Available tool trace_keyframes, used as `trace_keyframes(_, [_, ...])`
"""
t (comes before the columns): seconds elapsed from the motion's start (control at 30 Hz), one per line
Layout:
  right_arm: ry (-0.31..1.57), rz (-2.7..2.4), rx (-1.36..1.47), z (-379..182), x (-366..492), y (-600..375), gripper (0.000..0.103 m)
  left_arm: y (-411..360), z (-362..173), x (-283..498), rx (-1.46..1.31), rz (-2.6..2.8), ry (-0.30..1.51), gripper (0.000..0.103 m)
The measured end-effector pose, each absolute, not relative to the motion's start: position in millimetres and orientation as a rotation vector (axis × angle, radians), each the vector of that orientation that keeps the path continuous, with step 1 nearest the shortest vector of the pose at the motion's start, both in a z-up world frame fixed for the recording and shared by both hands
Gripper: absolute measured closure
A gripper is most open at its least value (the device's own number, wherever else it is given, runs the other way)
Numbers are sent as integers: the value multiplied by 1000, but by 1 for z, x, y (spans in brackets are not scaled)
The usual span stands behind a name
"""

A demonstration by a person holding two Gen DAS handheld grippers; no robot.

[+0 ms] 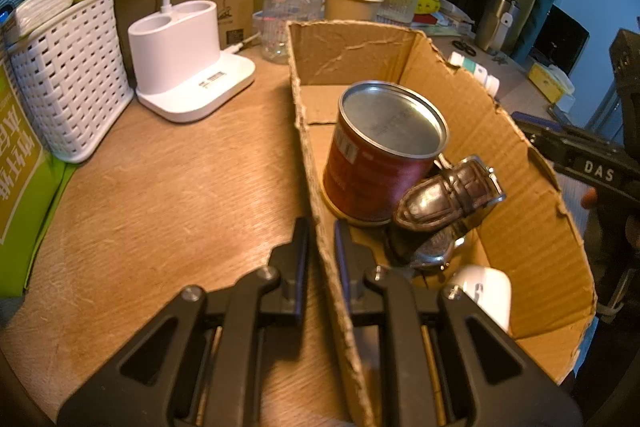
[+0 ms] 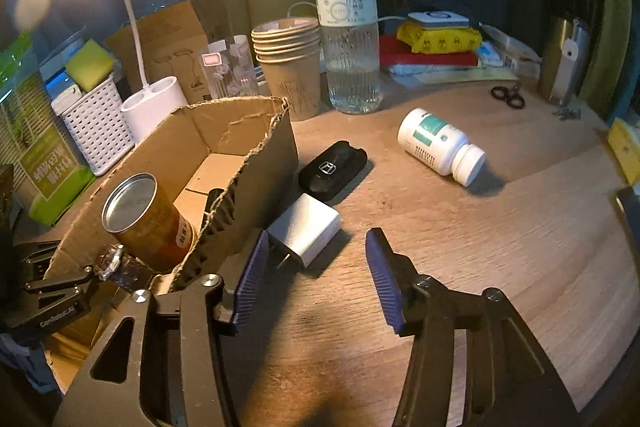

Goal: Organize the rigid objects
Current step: 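Move the right gripper to the white charger plug and grasp it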

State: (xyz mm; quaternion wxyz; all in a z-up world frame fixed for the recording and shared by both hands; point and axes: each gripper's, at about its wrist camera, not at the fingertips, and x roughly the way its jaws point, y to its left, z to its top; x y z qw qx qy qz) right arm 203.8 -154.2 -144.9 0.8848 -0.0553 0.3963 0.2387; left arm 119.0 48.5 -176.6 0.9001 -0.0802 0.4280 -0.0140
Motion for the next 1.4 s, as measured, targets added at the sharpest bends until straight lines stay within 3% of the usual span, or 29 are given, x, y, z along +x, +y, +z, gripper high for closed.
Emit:
trace_keyframes(0.9, [884,529,-111,-167,234,-139,48,48,-177,119,-164,-28,886,89])
trace_keyframes(1.13, [877,518,-101,-169,240,-142,39,47,-178,119,-164,-24,886,89])
trace_keyframes(1.4, [878,432,-81,-166,240,-164,39,47,-178,119,-164,-24,886,89])
